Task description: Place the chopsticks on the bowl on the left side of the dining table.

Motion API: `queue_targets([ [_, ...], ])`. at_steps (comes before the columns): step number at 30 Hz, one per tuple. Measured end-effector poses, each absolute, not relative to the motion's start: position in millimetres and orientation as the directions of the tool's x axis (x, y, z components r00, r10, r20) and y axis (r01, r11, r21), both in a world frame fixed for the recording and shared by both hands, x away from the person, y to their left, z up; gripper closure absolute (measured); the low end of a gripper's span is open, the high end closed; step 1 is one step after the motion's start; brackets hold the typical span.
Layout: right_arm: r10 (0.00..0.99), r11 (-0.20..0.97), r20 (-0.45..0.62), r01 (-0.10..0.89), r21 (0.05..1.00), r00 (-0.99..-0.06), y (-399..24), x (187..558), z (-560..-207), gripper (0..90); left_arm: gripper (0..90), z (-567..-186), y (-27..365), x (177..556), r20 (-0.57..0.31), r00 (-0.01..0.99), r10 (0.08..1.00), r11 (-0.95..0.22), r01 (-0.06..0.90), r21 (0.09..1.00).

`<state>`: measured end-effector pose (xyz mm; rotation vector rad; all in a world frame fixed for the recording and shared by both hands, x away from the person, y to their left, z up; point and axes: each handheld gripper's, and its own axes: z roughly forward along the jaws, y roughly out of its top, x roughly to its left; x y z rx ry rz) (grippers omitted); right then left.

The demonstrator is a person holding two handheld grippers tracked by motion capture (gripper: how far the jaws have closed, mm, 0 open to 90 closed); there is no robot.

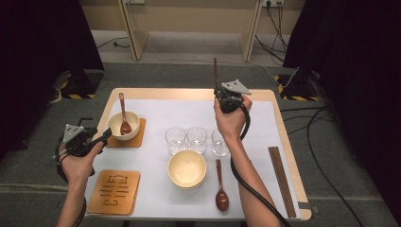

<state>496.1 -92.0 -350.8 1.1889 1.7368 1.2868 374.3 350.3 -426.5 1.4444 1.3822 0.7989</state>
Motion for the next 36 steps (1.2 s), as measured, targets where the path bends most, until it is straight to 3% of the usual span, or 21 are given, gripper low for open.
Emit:
queue_targets([
  [19,0.913,0.109,0.014,0.275,0.955,-0.409,-75,495,-354,84.6,38.7,-422,333,380,-0.143,0.206,0.968,0.064,0.348,0.935],
  [36,0.898,0.11,0.02,0.268,0.957,-0.44,-63,493,-353,84.6,38.9,-391,281,430,-0.148,0.38,0.913,0.019,0.321,0.947],
])
